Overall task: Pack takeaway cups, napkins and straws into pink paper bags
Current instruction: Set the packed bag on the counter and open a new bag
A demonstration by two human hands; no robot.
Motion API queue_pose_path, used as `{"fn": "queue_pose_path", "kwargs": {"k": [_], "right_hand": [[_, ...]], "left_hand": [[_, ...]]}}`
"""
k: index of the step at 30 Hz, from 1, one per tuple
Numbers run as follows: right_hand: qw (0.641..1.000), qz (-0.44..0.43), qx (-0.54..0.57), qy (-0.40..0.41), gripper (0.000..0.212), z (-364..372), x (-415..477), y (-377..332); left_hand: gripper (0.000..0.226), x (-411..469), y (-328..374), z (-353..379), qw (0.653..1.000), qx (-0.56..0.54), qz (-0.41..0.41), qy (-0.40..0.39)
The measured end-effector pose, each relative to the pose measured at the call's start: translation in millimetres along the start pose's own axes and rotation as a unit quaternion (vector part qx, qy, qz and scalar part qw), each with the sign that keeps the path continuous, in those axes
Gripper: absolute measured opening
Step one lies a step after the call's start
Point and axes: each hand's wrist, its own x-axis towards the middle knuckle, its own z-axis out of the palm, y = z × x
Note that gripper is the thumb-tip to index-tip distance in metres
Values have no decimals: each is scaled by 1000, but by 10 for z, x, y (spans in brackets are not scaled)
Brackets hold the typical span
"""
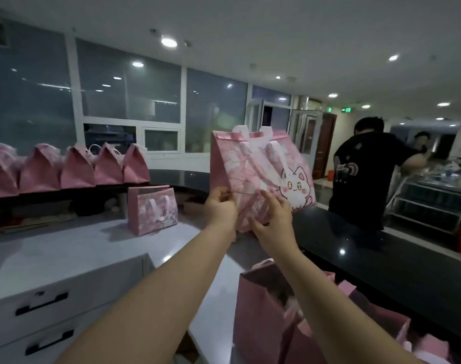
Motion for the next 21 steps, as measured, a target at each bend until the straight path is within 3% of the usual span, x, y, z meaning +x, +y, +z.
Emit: {"fn": "queue_pose_path", "kwargs": {"k": [6, 12, 21], "right_hand": [[995, 87, 39, 31, 78, -43, 765, 844], [981, 168, 43, 90, 62, -265, 1216, 1749], [955, 278, 13, 102, 68, -519, 1290, 2644]], "left_hand": [[23, 621, -440, 1040, 996, 21, -10, -89], [21, 925, -1210, 1766, 982, 62, 0, -179], [26, 1009, -2104, 2325, 929, 42, -45, -366]]}}
